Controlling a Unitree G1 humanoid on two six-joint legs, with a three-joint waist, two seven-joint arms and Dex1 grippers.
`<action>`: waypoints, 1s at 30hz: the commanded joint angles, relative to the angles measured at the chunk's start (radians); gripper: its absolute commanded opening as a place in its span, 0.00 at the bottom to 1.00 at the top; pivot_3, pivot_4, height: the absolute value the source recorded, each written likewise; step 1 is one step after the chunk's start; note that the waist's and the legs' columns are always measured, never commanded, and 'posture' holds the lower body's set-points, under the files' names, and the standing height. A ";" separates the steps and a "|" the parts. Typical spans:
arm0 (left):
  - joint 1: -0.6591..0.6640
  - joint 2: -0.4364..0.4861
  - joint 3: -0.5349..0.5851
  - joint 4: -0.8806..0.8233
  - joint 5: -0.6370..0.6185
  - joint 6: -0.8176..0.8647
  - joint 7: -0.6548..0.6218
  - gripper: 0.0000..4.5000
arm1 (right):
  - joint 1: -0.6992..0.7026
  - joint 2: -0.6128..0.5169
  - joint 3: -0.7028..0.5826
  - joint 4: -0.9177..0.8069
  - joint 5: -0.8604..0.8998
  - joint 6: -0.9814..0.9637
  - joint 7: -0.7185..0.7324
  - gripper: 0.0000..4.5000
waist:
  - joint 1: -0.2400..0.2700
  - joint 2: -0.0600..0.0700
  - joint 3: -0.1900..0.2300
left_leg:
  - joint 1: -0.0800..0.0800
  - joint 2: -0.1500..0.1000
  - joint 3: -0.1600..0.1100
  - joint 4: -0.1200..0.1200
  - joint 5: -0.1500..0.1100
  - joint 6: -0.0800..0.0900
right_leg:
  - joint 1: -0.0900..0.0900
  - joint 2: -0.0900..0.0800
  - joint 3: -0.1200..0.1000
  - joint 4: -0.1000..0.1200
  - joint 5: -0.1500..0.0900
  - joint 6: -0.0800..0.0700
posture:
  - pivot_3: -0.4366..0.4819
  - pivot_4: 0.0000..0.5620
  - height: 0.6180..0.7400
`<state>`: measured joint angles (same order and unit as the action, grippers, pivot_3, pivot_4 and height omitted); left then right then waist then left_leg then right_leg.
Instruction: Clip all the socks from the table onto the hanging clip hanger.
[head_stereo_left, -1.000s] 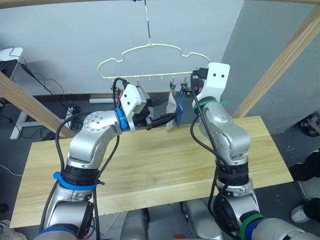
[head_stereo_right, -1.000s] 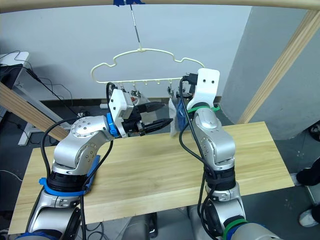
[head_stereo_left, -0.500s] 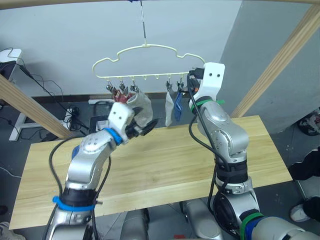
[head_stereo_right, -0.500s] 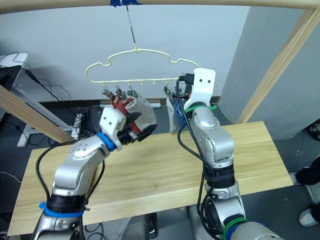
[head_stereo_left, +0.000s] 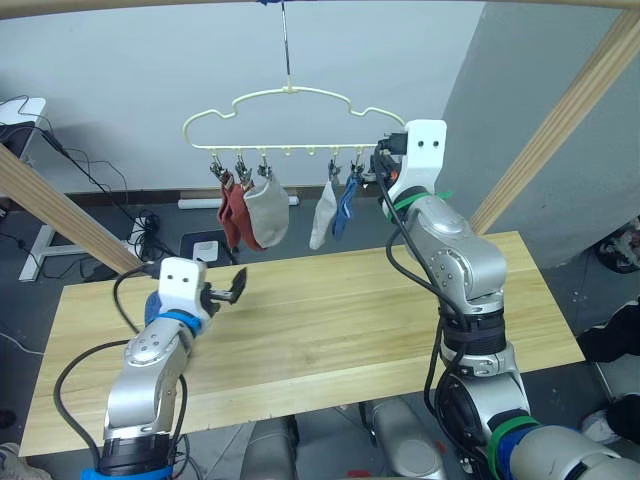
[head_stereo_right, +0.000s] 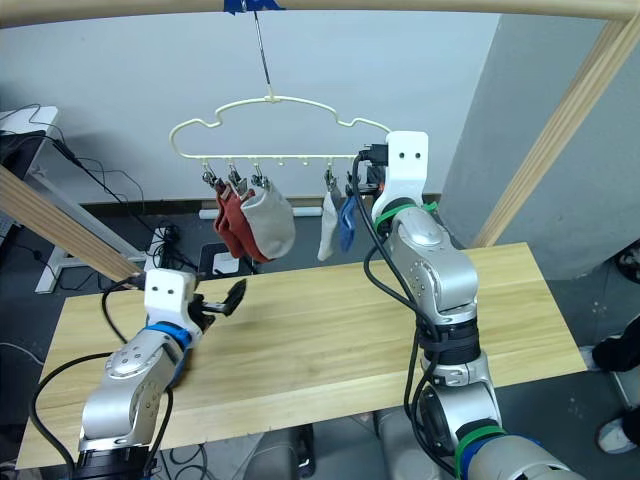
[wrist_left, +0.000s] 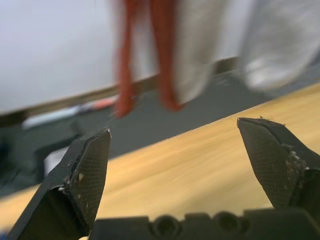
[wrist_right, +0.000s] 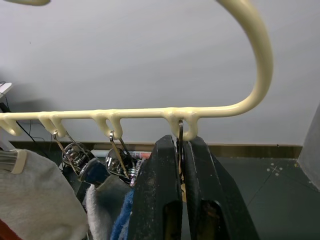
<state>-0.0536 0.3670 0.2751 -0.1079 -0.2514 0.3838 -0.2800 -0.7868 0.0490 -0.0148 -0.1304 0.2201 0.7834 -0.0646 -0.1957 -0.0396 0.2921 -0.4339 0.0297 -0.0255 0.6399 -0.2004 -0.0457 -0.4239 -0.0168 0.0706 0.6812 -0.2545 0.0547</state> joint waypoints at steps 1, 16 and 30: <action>0.005 -0.002 0.080 0.063 0.012 -0.021 0.075 0.99 | -0.024 -0.001 0.003 -0.032 0.004 -0.007 0.017 0.00 | 0.000 0.000 0.000 | 0.000 0.000 0.000 0.000 0.000 0.000 | 0.000 0.000 0.000 0.000 0.000 0.000 | 0.24 0.42 1.00; -0.122 0.041 0.160 0.479 -0.018 0.003 0.116 0.99 | -0.034 -0.001 0.003 -0.024 0.001 -0.002 0.029 0.00 | 0.000 -0.001 -0.001 | 0.000 0.000 0.000 0.001 0.000 0.000 | 0.000 0.000 -0.001 0.001 0.000 0.000 | 0.23 0.42 1.00; -0.106 0.035 0.103 0.452 -0.025 0.068 0.037 0.49 | -0.032 0.008 0.003 -0.030 -0.002 -0.005 0.023 0.00 | -0.002 0.002 -0.010 | 0.000 0.000 0.001 0.001 0.000 0.000 | 0.000 -0.001 0.000 0.001 0.000 0.000 | 0.23 0.41 1.00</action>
<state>-0.1832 0.4107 0.3970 0.3448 -0.2704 0.4291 -0.2309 -0.7896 0.0486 -0.0167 -0.1277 0.2170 0.7951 -0.0476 -0.1977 -0.0373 0.2823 -0.4335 0.0295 -0.0249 0.6407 -0.2004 -0.0457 -0.4237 -0.0181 0.0705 0.6819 -0.2543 0.0548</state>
